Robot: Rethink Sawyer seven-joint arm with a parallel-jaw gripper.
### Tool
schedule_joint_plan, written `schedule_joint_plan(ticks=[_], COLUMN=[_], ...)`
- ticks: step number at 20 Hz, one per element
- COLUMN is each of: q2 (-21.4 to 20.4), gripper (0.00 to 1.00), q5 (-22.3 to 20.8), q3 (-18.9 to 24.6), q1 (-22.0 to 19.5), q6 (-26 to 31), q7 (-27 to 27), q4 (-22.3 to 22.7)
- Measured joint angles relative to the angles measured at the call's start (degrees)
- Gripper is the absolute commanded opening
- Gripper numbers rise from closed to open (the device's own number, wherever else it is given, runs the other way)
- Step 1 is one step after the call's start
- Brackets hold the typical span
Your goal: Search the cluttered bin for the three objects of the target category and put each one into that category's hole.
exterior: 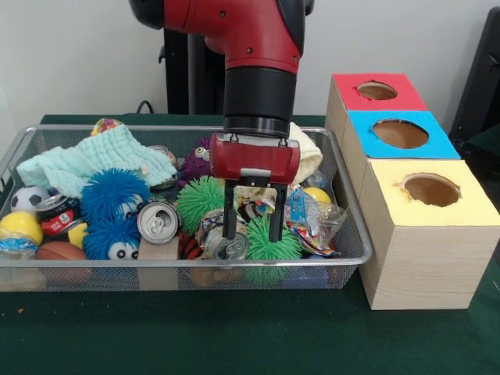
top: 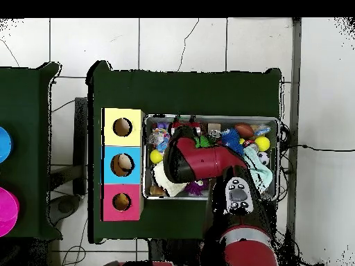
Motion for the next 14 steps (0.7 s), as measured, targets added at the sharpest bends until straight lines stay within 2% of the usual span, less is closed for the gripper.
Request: schedule_joint_plan(ticks=[7,14], q2=[3.28,4.50], gripper=[1.00,1.00], q5=[0.40,2.90], q3=[-0.67,-4.16], q1=[0.34,3.24], q6=[0.32,0.33], q7=[0.00,0.00], q4=[0.16,-0.36])
